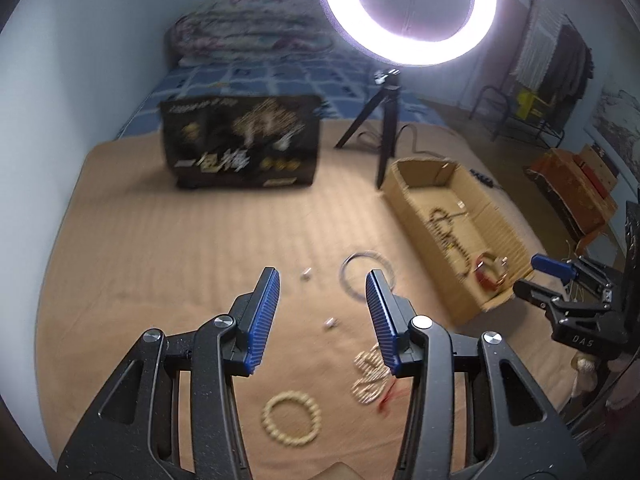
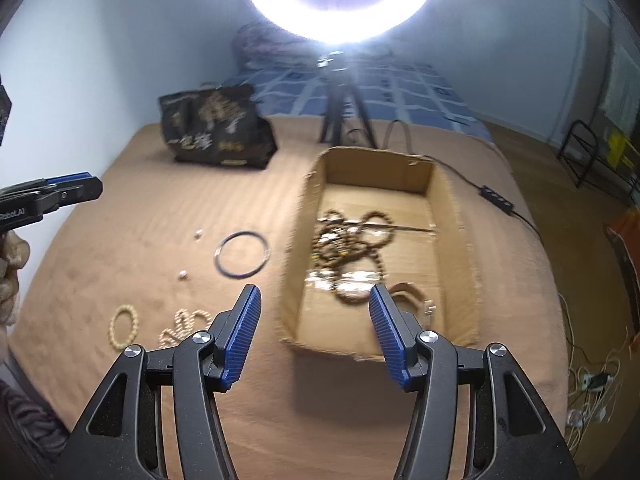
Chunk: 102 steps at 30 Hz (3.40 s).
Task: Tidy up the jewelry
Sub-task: 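Move both tools back over the remaining jewelry on the blanket, then grasp the cream bead bracelet with the left tool while the right tool grasps the pearl necklace, then carry the bracelet and pearl necklace into the box and open both tools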
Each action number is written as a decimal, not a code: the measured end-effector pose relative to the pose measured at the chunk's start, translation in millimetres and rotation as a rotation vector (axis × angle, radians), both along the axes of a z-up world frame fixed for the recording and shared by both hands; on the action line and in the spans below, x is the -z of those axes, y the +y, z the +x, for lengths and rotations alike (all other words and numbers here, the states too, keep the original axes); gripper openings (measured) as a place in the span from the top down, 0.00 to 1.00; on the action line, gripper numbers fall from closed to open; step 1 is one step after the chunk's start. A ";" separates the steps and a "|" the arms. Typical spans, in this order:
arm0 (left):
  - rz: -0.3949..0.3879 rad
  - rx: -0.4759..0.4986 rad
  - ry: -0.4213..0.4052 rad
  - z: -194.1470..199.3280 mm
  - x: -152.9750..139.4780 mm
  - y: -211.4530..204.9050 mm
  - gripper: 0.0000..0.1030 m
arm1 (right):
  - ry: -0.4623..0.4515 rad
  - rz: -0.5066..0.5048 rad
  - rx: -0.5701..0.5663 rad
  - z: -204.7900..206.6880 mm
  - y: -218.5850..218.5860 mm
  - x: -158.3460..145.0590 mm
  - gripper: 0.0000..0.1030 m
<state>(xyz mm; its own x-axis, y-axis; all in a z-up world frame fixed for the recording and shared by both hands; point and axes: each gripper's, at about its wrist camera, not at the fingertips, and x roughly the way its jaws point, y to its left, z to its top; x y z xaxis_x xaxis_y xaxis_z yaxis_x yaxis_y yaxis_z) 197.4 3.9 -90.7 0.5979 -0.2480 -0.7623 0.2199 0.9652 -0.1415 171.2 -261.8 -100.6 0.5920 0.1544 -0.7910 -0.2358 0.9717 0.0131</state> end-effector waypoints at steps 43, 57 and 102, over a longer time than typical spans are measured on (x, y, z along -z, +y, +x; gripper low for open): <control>0.135 0.110 0.355 -26.2 140.3 26.7 0.56 | 0.335 -0.019 -0.195 22.3 127.1 123.1 0.38; 0.218 0.086 0.318 -18.2 146.5 20.3 0.94 | 0.288 -0.092 -0.283 12.4 144.8 121.3 0.85; -0.016 0.046 0.031 -18.3 27.9 -5.0 0.95 | -0.001 0.177 -0.110 14.1 60.8 -14.6 0.94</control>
<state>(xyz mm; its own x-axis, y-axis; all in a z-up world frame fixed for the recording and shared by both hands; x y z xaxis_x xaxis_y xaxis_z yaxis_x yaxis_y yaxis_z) 179.1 -1.0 -118.6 0.5618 -0.2871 -0.7759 0.2595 0.9517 -0.1642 185.3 -200.9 -86.0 0.5647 0.3546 -0.7452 -0.3405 0.9227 0.1810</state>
